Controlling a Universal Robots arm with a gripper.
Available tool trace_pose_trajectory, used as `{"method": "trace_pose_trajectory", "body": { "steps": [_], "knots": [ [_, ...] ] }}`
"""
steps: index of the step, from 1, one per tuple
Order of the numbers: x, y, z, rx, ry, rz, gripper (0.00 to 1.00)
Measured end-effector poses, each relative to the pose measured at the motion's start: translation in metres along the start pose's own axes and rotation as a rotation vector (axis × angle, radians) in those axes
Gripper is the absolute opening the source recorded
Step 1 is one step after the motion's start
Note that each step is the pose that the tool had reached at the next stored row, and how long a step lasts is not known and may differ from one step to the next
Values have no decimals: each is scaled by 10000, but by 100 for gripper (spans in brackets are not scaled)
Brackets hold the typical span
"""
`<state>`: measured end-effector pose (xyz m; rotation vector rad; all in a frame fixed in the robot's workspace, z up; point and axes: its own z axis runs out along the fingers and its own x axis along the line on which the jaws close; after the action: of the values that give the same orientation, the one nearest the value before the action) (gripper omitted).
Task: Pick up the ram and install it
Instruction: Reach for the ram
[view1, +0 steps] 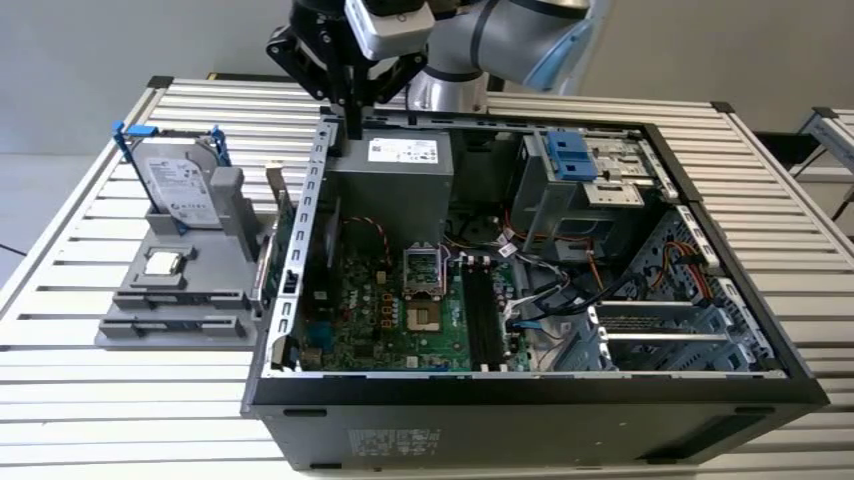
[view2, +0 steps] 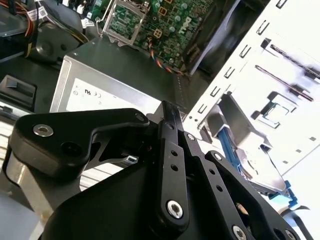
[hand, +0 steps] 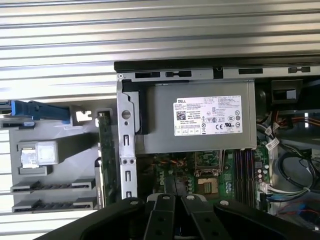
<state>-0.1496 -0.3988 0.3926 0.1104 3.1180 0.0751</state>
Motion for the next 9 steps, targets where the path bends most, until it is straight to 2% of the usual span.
{"method": "trace_pose_trajectory", "body": {
  "steps": [9],
  "knots": [
    [103, -7, -2, -8, 1, -2, 0]
  ]
}}
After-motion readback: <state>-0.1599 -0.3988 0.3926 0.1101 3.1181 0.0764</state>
